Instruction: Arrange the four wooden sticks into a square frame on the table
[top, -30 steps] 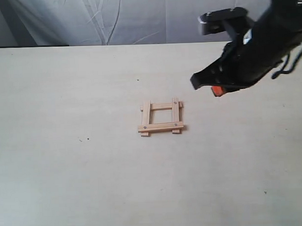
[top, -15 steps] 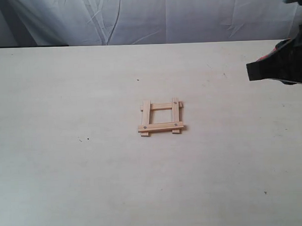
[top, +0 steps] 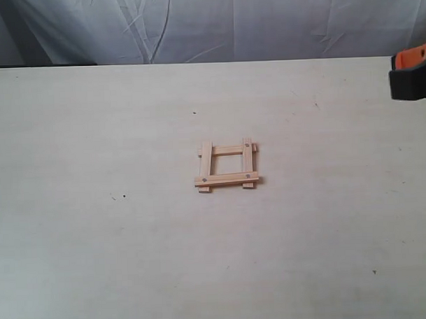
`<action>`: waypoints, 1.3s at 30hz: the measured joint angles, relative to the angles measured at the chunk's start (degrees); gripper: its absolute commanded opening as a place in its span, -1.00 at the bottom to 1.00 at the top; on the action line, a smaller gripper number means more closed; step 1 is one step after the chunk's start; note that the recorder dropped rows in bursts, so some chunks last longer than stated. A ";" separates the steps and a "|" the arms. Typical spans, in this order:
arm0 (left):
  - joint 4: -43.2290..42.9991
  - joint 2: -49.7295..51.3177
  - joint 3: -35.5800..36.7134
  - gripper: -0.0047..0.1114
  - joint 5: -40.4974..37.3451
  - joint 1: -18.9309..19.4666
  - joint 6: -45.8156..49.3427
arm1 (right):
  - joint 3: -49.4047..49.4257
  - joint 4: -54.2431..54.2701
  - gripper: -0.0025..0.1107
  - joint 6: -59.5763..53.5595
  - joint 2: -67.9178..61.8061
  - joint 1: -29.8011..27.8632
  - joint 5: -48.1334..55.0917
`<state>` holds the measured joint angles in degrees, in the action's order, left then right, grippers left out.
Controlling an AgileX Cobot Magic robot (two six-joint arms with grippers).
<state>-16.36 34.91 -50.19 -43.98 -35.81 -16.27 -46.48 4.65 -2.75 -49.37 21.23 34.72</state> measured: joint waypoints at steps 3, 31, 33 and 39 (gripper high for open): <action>0.00 0.00 0.00 -0.92 0.00 0.00 0.00 | 0.95 0.62 -0.96 0.00 4.83 -2.00 -0.28; 0.00 0.00 0.00 -0.92 0.00 0.00 0.00 | 35.98 1.42 -0.96 0.00 48.88 -16.28 -5.93; 0.00 0.00 0.00 -0.92 0.00 0.00 0.00 | 35.98 0.75 -0.96 0.13 48.88 -16.28 -6.05; 0.00 0.00 0.00 -0.92 0.00 0.00 0.00 | 35.98 -2.64 -0.96 3.88 48.91 -16.28 -6.37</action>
<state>-16.36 34.91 -50.19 -43.98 -35.81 -16.27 -10.50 2.01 1.14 -0.46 4.95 28.35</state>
